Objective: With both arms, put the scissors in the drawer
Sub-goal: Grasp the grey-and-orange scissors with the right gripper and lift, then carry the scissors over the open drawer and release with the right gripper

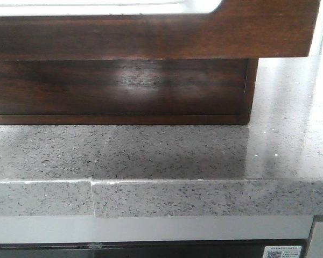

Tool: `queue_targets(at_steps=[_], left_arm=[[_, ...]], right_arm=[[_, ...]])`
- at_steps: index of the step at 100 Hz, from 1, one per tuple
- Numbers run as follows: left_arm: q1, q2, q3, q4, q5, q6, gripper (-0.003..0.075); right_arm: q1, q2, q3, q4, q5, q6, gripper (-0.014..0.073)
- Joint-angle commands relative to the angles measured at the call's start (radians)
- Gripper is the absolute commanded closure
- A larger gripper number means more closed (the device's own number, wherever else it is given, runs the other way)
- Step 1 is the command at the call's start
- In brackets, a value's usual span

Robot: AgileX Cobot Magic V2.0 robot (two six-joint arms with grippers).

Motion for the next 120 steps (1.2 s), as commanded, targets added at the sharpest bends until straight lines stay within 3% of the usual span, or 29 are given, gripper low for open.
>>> queue_targets(at_steps=[1, 28, 60, 89, 120], left_arm=[[-0.006, 0.007, -0.026, -0.032, -0.069, -0.011, 0.0334], [-0.006, 0.007, -0.026, -0.032, -0.069, -0.011, 0.0334], [-0.006, 0.007, -0.026, -0.032, -0.069, -0.011, 0.0334], [-0.006, 0.007, -0.026, -0.032, -0.069, -0.011, 0.0334], [-0.006, 0.007, -0.026, -0.032, -0.069, -0.011, 0.0334]], right_arm=[[0.023, -0.111, -0.07, 0.006, 0.006, -0.014, 0.0554], [0.169, -0.319, -0.29, 0.064, 0.028, -0.047, 0.0554], [0.517, -0.47, -0.436, 0.104, -0.014, -0.157, 0.0554], [0.855, -0.448, -0.436, 0.132, -0.031, -0.394, 0.0554], [1.017, -0.306, -0.436, 0.11, 0.063, -0.545, 0.0554]])
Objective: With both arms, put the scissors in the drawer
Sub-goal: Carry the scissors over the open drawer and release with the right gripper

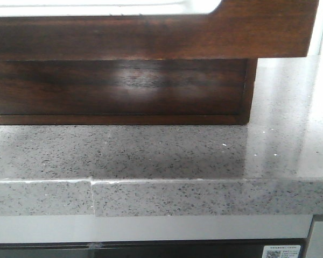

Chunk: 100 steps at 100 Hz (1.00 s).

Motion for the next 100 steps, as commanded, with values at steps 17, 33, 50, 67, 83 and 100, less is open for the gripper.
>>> queue_targets(at_steps=[17, 33, 50, 67, 83, 100], left_arm=[[-0.006, 0.007, -0.026, -0.032, -0.069, -0.011, 0.0334], [-0.006, 0.007, -0.026, -0.032, -0.069, -0.011, 0.0334], [-0.006, 0.007, -0.026, -0.032, -0.069, -0.011, 0.0334], [-0.006, 0.007, -0.026, -0.028, -0.069, -0.011, 0.0334], [-0.006, 0.007, -0.026, -0.028, -0.069, -0.011, 0.0334], [-0.006, 0.007, -0.026, -0.028, -0.069, -0.011, 0.0334]], right_arm=[[0.061, 0.103, -0.026, -0.134, 0.004, -0.033, 0.0554], [0.067, 0.166, -0.026, -0.189, 0.035, -0.033, 0.0554], [0.067, 0.2, -0.026, -0.197, 0.035, -0.033, 0.0554], [0.067, 0.202, -0.026, -0.197, 0.035, -0.033, 0.0553], [0.067, 0.202, -0.026, -0.197, 0.035, -0.033, 0.0548], [0.067, 0.202, -0.026, -0.197, 0.035, -0.033, 0.0455]])
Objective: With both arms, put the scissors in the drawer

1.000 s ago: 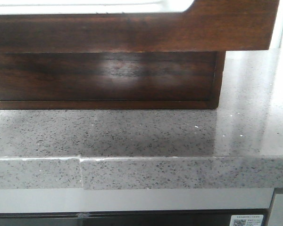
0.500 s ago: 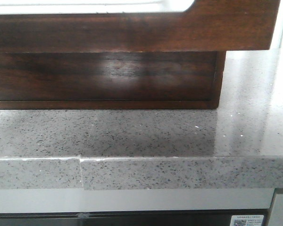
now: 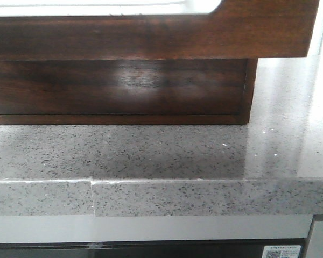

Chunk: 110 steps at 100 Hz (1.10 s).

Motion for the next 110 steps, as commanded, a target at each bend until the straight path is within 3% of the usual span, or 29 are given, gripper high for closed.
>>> queue_targets(at_steps=[1, 15, 65, 85, 110], left_arm=[[-0.006, 0.007, -0.026, -0.028, -0.069, -0.011, 0.0334], [-0.006, 0.007, -0.026, -0.028, -0.069, -0.011, 0.0334], [-0.006, 0.007, -0.026, -0.028, -0.067, -0.011, 0.0334], [-0.006, 0.007, -0.026, -0.028, -0.067, -0.011, 0.0334], [-0.006, 0.007, -0.026, -0.028, -0.067, -0.011, 0.0334]], right_arm=[[-0.003, -0.043, -0.026, -0.014, 0.039, -0.009, 0.0442], [-0.003, -0.043, -0.026, -0.014, 0.039, -0.009, 0.036], [-0.031, -0.264, -0.035, 0.092, 0.039, 0.123, 0.0362], [-0.218, -0.388, 0.073, 0.154, 0.032, 0.198, 0.0362], [-0.534, -0.595, 0.457, 0.336, -0.167, 0.227, 0.0362]])
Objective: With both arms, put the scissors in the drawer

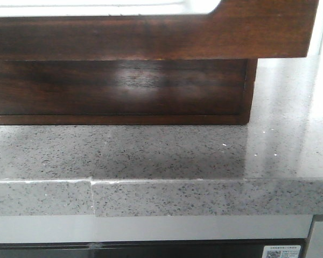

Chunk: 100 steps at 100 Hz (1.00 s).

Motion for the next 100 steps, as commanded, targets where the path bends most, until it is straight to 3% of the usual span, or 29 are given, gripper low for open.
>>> queue_targets(at_steps=[1, 23, 43, 64, 89, 100], left_arm=[[-0.006, 0.007, -0.026, -0.028, -0.067, -0.011, 0.0334], [-0.006, 0.007, -0.026, -0.028, -0.067, -0.011, 0.0334], [-0.006, 0.007, -0.026, -0.028, -0.067, -0.011, 0.0334], [-0.006, 0.007, -0.026, -0.028, -0.067, -0.011, 0.034], [-0.006, 0.007, -0.026, -0.028, -0.067, -0.011, 0.0554], [-0.006, 0.007, -0.026, -0.028, -0.067, -0.011, 0.0661]], right_arm=[[-0.103, -0.092, 0.113, 0.082, -0.147, 0.025, 0.0362], [-0.277, -0.28, 0.468, 0.144, -0.405, 0.132, 0.0363], [-0.289, -0.408, 0.707, 0.145, -0.574, 0.157, 0.0363], [-0.289, -0.446, 0.77, 0.145, -0.601, 0.155, 0.0402], [-0.289, -0.446, 0.77, 0.145, -0.601, 0.155, 0.0626], [-0.289, -0.446, 0.77, 0.145, -0.601, 0.155, 0.0662]])
